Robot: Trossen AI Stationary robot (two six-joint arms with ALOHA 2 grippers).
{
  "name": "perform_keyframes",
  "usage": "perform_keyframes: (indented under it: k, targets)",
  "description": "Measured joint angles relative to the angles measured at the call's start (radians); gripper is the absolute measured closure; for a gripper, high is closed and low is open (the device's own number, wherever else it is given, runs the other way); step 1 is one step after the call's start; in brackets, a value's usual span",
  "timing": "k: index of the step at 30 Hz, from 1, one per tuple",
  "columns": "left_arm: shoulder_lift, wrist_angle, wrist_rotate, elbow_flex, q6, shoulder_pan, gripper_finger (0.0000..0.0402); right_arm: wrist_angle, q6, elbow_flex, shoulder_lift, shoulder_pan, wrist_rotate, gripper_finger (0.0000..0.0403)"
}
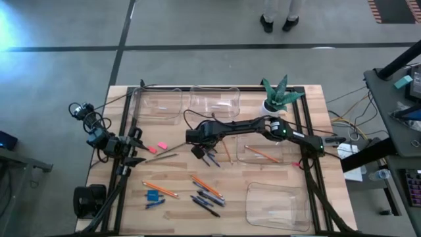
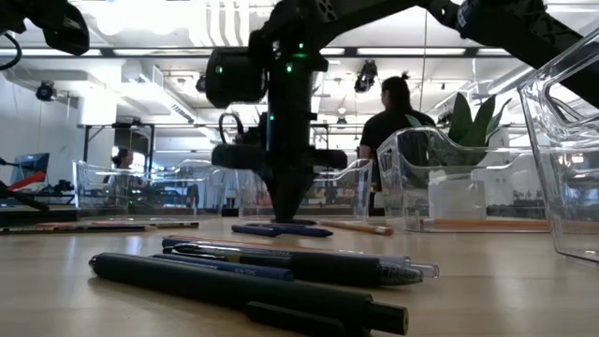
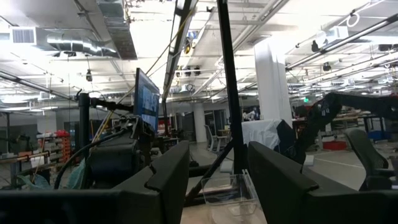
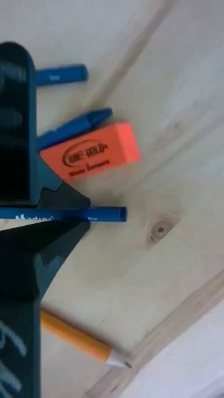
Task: Sort crayons/erasers/pens/pencils in bins
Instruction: Put the blue crayon into the top right transparent bin
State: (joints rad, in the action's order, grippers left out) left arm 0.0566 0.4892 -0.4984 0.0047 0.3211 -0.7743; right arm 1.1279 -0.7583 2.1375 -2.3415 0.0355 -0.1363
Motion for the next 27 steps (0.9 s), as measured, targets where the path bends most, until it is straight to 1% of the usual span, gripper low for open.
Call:
perform_keyframes:
  k: [9, 15, 20, 23, 27]
  targets:
    - [0.0, 0.0, 0.0, 0.0, 0.0, 0.0, 0.0249, -0.004, 0.051, 0.004, 0.117, -0.011, -0.028, 0.0389]
    - [0.0, 0.0, 0.0, 0.0, 0.0, 0.0, 0.0249, -0.01, 0.107, 0.006, 0.238, 0.001, -0.147, 0.0389]
    - [0.0, 0.0, 0.0, 0.0, 0.0, 0.0, 0.0249, -0.025, 0.157, 0.004, 0.306, 0.066, -0.285, 0.0389]
    - [0.0, 0.0, 0.0, 0.0, 0.0, 0.0, 0.0249, -0.039, 0.187, 0.001, 0.313, 0.13, -0.303, 0.039]
    - [0.0, 0.0, 0.0, 0.0, 0.0, 0.0, 0.0249, -0.041, 0.206, -0.002, 0.269, 0.213, -0.303, 0.039]
